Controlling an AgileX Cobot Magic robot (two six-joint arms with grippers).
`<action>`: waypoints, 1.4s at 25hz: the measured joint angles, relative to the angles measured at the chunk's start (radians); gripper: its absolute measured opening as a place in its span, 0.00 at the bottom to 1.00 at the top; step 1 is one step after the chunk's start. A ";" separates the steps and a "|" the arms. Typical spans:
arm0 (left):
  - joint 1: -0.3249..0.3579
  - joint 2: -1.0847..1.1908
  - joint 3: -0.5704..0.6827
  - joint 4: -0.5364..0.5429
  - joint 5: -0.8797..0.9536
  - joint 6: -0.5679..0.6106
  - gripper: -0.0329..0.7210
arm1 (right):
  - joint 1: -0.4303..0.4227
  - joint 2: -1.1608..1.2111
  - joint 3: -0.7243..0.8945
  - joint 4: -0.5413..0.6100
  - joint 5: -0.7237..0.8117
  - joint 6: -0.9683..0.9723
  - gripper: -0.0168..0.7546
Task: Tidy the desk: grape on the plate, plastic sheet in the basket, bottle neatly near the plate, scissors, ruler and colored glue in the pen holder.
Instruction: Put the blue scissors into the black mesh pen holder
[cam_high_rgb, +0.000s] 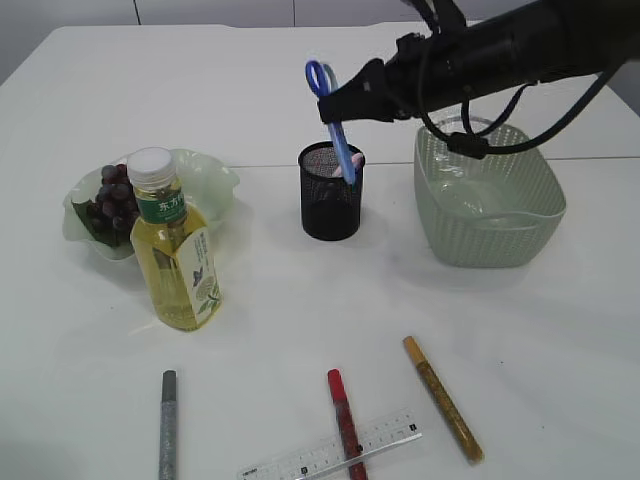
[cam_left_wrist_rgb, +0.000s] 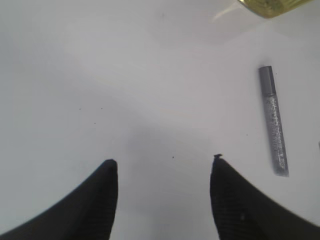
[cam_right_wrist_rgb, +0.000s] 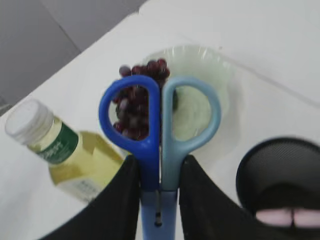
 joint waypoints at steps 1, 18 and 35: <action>0.000 0.000 0.000 0.000 0.000 0.000 0.62 | 0.000 0.000 0.000 0.059 -0.023 -0.065 0.24; 0.000 0.000 0.000 0.000 0.002 0.000 0.62 | 0.000 0.244 -0.081 0.500 -0.114 -0.728 0.24; 0.000 0.000 0.000 0.000 0.004 0.000 0.62 | 0.000 0.279 -0.102 0.507 -0.124 -0.734 0.36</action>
